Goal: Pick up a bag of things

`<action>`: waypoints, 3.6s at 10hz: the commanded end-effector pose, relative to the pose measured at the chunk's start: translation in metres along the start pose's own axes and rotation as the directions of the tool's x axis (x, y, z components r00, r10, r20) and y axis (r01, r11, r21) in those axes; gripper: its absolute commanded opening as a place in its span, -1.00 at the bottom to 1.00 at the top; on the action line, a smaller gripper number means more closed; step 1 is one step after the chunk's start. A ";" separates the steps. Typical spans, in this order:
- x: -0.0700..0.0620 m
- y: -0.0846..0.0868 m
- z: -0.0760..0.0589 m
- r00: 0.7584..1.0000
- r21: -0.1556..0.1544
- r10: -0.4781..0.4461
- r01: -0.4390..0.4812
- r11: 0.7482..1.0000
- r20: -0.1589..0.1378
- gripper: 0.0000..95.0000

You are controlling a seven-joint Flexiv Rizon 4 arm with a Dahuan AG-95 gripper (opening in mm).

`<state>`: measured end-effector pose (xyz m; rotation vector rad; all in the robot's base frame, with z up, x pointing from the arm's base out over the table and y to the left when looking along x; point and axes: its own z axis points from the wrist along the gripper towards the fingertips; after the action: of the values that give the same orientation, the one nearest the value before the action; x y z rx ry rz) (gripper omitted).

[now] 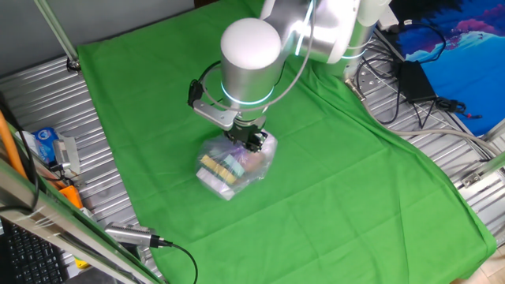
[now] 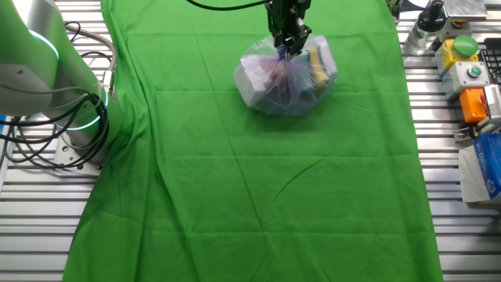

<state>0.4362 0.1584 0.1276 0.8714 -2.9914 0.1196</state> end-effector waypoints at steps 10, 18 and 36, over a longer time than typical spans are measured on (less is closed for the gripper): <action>0.002 0.002 0.005 1.000 0.028 -0.021 0.021 0.999 -0.017 -1.00; 0.014 -0.009 -0.017 0.999 -0.008 -0.038 0.038 0.999 0.004 -1.00; 0.071 -0.010 -0.135 0.995 -0.062 -0.093 0.092 0.994 -0.022 -1.00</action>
<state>0.3825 0.1224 0.2680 0.9916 -2.9081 0.0377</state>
